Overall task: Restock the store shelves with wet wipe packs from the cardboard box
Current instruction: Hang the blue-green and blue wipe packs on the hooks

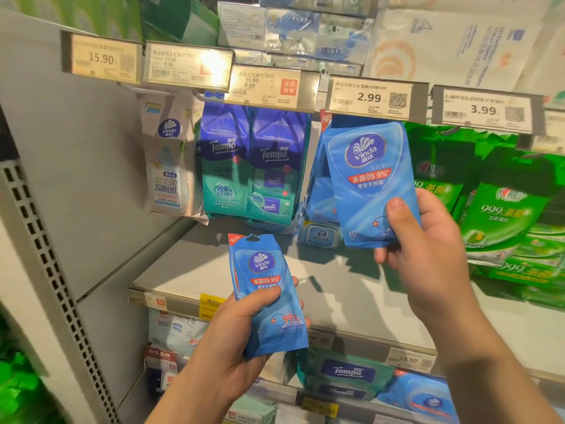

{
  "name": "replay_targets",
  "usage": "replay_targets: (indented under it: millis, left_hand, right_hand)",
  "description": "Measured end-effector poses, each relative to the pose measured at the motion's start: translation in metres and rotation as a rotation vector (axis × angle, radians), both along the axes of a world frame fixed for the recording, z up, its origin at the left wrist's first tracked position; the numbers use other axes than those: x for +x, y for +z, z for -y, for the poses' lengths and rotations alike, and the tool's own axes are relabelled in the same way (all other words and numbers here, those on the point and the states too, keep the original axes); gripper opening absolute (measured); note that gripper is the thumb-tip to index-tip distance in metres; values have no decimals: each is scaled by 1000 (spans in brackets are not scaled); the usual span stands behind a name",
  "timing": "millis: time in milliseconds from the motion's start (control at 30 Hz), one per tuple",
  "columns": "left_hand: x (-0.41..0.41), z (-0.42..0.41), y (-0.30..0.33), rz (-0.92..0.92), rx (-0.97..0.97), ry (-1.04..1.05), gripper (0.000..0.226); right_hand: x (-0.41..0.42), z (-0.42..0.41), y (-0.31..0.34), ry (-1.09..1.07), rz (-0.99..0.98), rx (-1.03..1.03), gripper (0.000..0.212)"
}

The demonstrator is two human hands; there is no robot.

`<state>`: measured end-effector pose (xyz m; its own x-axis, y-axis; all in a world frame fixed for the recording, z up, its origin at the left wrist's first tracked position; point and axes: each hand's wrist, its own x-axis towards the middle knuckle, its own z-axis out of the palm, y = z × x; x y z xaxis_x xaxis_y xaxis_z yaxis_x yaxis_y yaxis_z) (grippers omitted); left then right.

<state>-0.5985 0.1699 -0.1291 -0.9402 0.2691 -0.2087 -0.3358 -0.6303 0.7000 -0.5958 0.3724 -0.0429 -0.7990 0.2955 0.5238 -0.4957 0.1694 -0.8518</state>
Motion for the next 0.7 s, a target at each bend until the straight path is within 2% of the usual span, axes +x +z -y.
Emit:
replay_targets:
  millis: [133,433,700]
  left_hand:
    - [1,-3,1,12,-25,-1,29]
    - [2,-1,4,19,-39,11,30]
    - [5,-1,5,31,-14,-2,33]
  right_hand:
    - [-3,2,0,-32,22,-18,10]
    - [-11,8,-5,-59,110,-192,13]
    - [-14,14,-21,-64,153,-87,14]
